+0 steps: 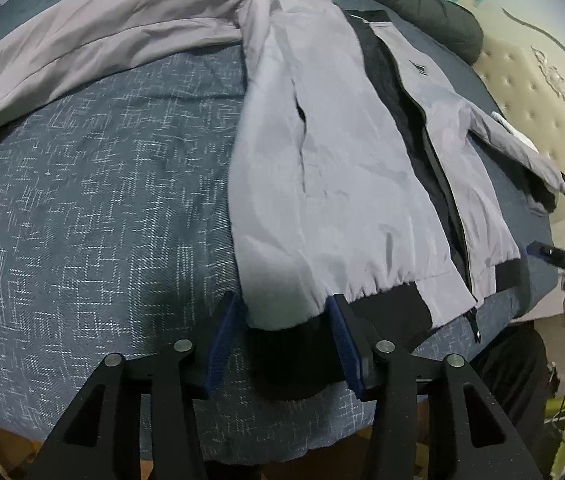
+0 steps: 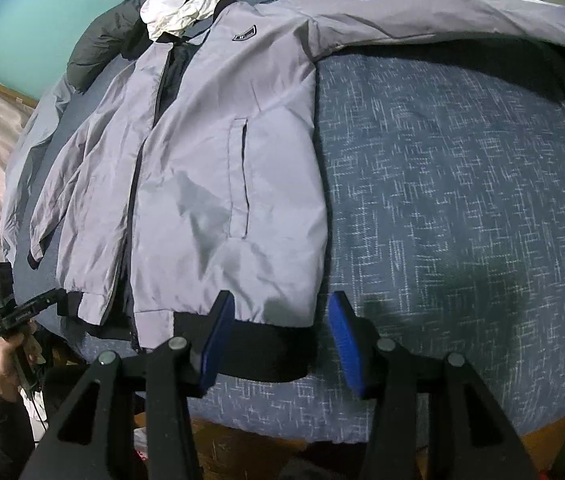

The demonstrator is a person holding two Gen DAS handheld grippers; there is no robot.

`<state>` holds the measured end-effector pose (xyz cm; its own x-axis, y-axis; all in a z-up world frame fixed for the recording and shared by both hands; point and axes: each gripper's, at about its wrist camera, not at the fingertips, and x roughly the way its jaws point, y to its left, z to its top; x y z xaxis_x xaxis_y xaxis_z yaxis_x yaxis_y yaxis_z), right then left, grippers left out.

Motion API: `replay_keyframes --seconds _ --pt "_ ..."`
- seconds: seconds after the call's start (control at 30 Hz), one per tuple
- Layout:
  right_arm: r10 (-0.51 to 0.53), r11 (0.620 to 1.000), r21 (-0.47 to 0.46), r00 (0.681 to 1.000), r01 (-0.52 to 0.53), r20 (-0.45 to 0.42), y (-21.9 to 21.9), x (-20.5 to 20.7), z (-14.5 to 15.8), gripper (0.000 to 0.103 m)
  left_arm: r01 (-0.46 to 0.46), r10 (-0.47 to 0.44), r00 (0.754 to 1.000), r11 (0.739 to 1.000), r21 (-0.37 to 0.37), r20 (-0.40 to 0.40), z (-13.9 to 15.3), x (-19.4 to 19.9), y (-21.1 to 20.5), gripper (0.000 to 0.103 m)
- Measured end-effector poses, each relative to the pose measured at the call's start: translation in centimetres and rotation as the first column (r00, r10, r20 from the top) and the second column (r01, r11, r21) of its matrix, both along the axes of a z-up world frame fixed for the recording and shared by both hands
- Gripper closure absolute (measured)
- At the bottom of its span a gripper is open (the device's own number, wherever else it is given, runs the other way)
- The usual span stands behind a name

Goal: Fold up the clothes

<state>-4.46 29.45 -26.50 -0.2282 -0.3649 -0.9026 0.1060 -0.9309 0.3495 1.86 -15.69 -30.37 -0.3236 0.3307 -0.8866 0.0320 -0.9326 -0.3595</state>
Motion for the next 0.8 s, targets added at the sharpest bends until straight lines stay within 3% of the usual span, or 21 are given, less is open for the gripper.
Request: replay_keyframes --seconds 0.07,0.1,0.27,0.47,0.6,0.67,0.8 --pt "-0.003 1.0 -0.002 1.0 0.003 -0.003 0.0 0.2 0.2 0.053 0.01 -0.01 1.0 1.0 -0.003 -0.012 0.1 0.2 0.1 0.084" --pt "-0.002 1.0 -0.002 1.0 0.002 -0.004 0.1 0.2 0.2 0.053 0.011 -0.011 1.0 1.0 0.0 -0.019 0.4 0.3 -0.1 0.088" --pt "-0.001 1.0 -0.001 1.0 0.001 -0.005 0.2 0.6 0.4 0.053 0.035 -0.035 0.998 0.999 -0.001 -0.05 2.1 1.6 -1.1 0.09" --pt "0.013 1.0 0.017 1.0 -0.013 0.004 -0.5 0.8 0.1 0.053 0.033 -0.033 0.999 0.999 -0.017 0.015 0.8 2.5 -2.0 0.09" --pt "0.061 0.998 0.017 0.998 -0.06 -0.002 -3.0 0.7 0.3 0.053 -0.009 0.009 1.0 1.0 -0.022 0.014 0.7 2.6 -1.7 0.081" --pt "0.111 0.993 0.026 0.994 -0.111 -0.007 -5.1 0.5 0.5 0.053 -0.03 0.029 0.999 0.999 -0.031 -0.015 1.7 2.7 -1.6 0.06" --pt "0.194 0.98 0.036 0.981 -0.194 -0.004 -9.4 0.0 -0.2 0.053 -0.06 0.056 0.996 0.997 -0.047 -0.073 3.9 3.1 -1.6 0.059"
